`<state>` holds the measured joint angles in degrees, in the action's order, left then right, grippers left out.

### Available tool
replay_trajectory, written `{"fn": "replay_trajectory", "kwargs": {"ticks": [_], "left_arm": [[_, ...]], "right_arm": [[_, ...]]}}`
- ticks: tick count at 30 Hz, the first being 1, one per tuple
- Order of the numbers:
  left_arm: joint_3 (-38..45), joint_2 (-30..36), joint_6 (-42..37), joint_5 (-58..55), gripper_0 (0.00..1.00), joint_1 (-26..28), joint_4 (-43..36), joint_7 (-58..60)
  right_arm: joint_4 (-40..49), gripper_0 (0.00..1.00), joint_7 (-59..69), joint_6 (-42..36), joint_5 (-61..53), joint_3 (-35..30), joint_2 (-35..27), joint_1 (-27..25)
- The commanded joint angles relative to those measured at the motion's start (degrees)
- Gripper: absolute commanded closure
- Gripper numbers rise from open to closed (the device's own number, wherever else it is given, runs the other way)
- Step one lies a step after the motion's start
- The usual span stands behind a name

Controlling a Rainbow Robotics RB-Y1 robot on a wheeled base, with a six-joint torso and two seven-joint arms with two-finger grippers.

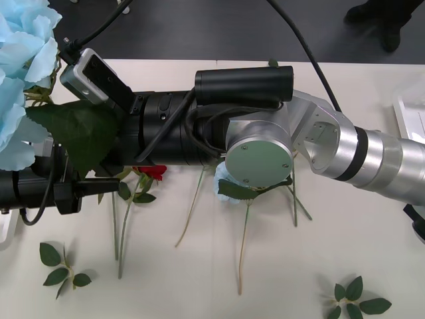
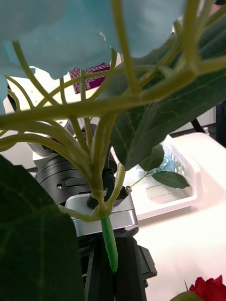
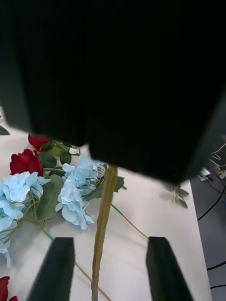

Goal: Put the red flowers into the right box and the blue flowers into the left box

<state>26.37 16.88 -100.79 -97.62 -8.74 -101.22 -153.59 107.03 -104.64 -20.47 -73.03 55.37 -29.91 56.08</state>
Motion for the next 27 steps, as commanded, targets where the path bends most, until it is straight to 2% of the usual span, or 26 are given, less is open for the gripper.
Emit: {"fn": "replay_trajectory", "kwargs": {"ticks": [1,12,13,15,16,17,19,21,27], "left_arm": [[-0.88,0.17,0.85,-1.17,1.00,1.45,-0.82,-1.41],[-0.88,0.17,1.73,-2.32,1.00,2.32,-0.91,-1.27],[-0.88,0.17,1.73,-2.32,1.00,2.41,-0.82,-1.18],[-0.88,0.17,1.65,-2.40,1.00,2.41,-0.82,-1.10],[-0.88,0.17,1.73,-2.32,1.00,2.50,-0.91,-1.10],[-0.88,0.17,1.82,-2.32,1.00,2.50,-0.91,-1.10],[-0.88,0.17,1.91,-2.32,1.00,2.50,-0.82,-1.01],[-0.88,0.17,2.09,-2.32,1.00,2.50,-0.82,-0.83],[-0.61,0.26,3.67,-2.40,1.00,2.85,-0.82,-0.13]], "right_arm": [[0.89,1.00,-1.80,0.08,-0.18,0.45,0.90,1.48],[0.89,1.00,-1.80,0.08,-0.18,0.45,0.90,1.48],[0.89,0.91,-1.80,0.08,-0.18,0.45,0.90,1.48],[0.89,0.49,-1.80,0.08,-0.18,0.45,0.90,1.48],[0.89,0.39,-1.80,0.08,-0.18,0.45,0.90,1.48],[0.89,0.19,-1.80,0.08,-0.18,0.45,0.90,1.48],[0.89,0.09,-1.80,0.08,-0.18,0.45,0.90,1.48],[0.89,0.05,-1.80,0.08,-0.18,0.45,0.90,1.48],[0.89,0.03,-1.80,0.08,-0.18,0.45,0.90,1.48]]}}
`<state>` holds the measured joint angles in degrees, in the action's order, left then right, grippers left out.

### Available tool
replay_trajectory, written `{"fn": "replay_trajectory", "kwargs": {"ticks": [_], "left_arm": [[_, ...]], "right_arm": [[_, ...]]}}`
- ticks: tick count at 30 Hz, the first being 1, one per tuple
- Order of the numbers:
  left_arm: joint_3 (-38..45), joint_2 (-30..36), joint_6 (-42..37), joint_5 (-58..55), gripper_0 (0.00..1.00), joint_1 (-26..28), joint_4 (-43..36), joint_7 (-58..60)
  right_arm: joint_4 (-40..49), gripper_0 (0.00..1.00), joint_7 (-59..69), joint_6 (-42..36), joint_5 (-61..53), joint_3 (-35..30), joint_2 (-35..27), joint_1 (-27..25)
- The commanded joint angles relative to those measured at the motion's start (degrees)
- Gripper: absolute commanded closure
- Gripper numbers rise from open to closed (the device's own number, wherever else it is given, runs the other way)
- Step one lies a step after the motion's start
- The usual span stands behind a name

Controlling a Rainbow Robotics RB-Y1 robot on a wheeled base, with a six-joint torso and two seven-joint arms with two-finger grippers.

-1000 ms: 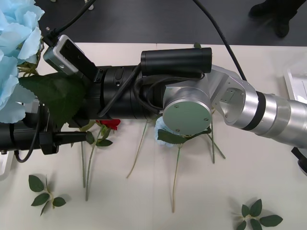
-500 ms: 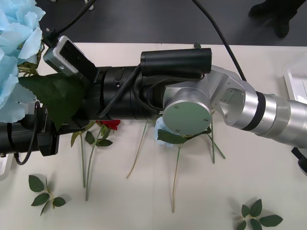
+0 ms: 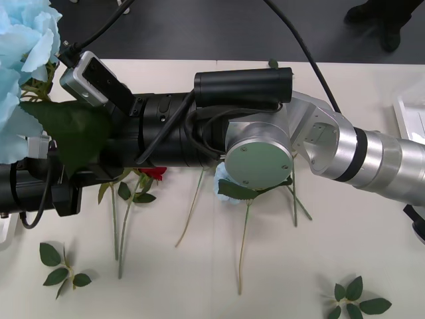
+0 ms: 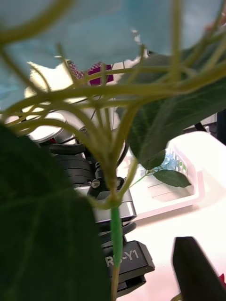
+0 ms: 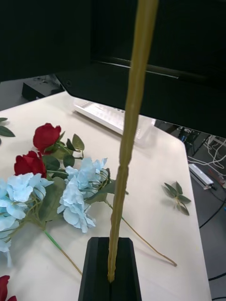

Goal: Put the red flowers into the right box and the blue flowers into the left box

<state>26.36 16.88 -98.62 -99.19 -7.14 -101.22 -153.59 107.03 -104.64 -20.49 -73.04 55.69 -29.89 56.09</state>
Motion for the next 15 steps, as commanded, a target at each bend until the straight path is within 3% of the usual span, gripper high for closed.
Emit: {"fn": "replay_trajectory", "kwargs": {"ticks": [1,7,15], "left_arm": [[-0.52,0.43,2.03,-0.91,1.00,1.61,-0.83,0.13],[-0.08,1.75,8.18,-3.64,1.00,4.95,-0.91,1.80],[3.08,8.34,17.94,-4.87,1.00,12.07,-4.96,6.90]], "right_arm": [[0.90,0.03,-1.80,0.10,-0.17,0.12,0.89,1.48],[0.90,0.02,-1.80,0.10,-0.17,0.12,0.89,1.48],[2.65,0.02,-1.36,2.21,-0.96,1.17,-1.40,0.87]]}}
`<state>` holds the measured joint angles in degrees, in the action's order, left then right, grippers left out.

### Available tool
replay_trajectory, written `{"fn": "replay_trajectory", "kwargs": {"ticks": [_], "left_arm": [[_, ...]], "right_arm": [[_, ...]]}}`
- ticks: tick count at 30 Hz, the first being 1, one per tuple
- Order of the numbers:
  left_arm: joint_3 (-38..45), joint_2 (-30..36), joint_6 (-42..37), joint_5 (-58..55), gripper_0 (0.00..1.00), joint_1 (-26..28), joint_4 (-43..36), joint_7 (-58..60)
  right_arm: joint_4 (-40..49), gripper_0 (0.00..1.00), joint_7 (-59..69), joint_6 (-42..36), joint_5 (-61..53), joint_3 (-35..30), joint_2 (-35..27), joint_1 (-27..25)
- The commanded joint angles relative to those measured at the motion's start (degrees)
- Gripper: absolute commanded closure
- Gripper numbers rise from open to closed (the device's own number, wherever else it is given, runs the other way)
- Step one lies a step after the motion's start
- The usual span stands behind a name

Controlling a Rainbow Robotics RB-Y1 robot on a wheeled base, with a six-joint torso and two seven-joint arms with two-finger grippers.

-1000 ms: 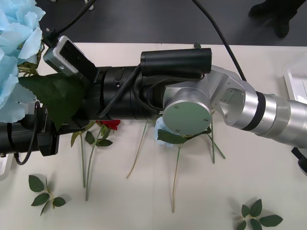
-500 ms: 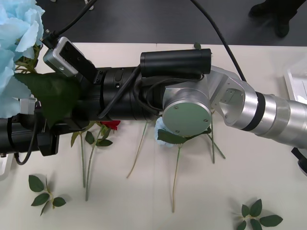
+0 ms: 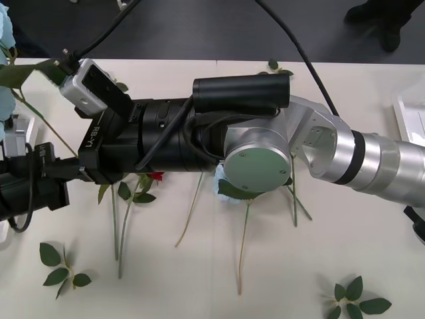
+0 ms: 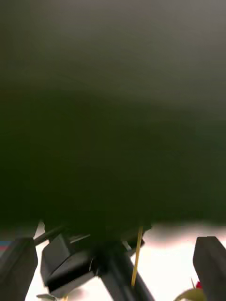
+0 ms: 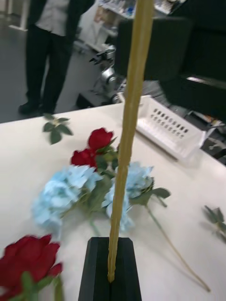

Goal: Put the red flowers into the right box and the blue flowers into the left box

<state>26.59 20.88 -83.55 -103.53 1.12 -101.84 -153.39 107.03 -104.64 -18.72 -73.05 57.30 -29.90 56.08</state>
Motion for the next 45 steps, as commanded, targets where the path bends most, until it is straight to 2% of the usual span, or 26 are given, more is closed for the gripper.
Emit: {"fn": "replay_trajectory", "kwargs": {"ticks": [1,6,15,20,25,30,37,45], "left_arm": [[3.55,5.40,4.18,-0.18,1.00,5.12,-5.65,8.55],[7.16,7.33,10.95,4.22,1.00,11.36,-12.33,16.02],[12.52,7.33,22.64,14.15,1.00,21.91,-20.76,30.17],[14.63,7.33,26.50,19.60,1.00,24.81,-20.76,36.93],[15.33,7.33,28.17,28.47,1.00,24.99,-20.59,46.43],[15.42,7.33,28.70,38.58,1.00,23.67,-20.32,56.27],[15.42,7.33,28.61,49.04,1.00,19.80,-16.81,66.03],[14.28,9.79,28.61,58.09,1.00,12.94,-6.17,66.29]], "right_arm": [[3.19,0.02,-1.36,0.35,-1.39,-0.61,-2.09,0.88],[6.17,0.02,-0.92,-1.15,-2.98,-2.98,-6.05,0.88],[6.44,0.02,11.83,-21.27,-13.96,-17.49,-10.88,0.26],[2.84,0.02,20.88,-35.95,-19.85,-26.01,-12.02,0.26],[0.11,0.02,31.08,-52.39,-20.38,-33.75,-12.02,0.26],[-1.21,0.03,41.53,-60.82,-18.88,-36.73,-12.82,0.26],[-0.42,0.02,53.84,-67.59,-10.36,-36.56,-14.49,0.26],[-1.82,0.02,61.84,-70.32,-1.92,-31.02,-16.68,0.26]]}}
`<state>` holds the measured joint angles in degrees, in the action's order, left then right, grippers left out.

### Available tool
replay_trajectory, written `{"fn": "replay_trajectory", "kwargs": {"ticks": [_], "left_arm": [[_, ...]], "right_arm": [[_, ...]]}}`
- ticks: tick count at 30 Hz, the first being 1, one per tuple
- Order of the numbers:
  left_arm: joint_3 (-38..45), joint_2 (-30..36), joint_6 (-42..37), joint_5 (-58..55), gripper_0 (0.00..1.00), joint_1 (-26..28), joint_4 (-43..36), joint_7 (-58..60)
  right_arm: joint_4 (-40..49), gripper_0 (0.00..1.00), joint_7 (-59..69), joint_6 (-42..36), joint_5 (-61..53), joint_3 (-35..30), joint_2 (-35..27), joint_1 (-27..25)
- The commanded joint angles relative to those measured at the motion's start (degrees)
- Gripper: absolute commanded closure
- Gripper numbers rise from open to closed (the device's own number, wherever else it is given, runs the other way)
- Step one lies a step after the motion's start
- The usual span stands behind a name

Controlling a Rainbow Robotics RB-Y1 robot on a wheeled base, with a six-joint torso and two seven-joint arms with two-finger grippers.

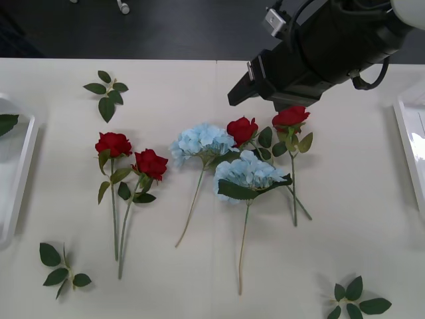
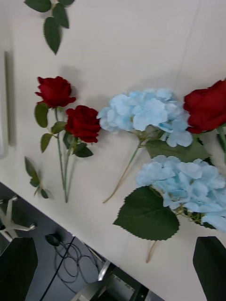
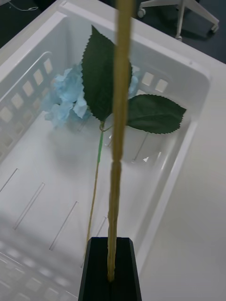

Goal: Put the red flowers into the right box and the blue flowers into the left box

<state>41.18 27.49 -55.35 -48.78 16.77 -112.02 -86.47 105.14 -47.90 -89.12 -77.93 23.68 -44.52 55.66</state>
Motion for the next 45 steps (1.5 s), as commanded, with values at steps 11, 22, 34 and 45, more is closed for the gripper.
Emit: {"fn": "replay_trajectory", "kwargs": {"ticks": [11,22,34,45], "left_arm": [[-7.34,8.89,0.42,11.96,1.00,-11.23,22.19,-0.89],[-9.63,9.16,0.42,11.78,0.77,-13.52,26.24,-1.59],[-9.19,9.25,-6.43,9.23,0.00,-12.38,16.48,-1.07],[-8.13,9.07,-11.88,5.81,0.00,-7.81,3.30,-0.19]], "right_arm": [[-2.04,0.03,13.09,0.09,19.22,12.18,-4.00,-1.96],[-8.37,0.02,11.51,2.55,24.14,13.93,-4.26,-5.30],[-16.90,0.02,9.23,12.92,29.59,23.16,-0.30,-5.83],[-21.73,0.02,6.15,16.61,29.24,24.75,1.81,-6.62]]}}
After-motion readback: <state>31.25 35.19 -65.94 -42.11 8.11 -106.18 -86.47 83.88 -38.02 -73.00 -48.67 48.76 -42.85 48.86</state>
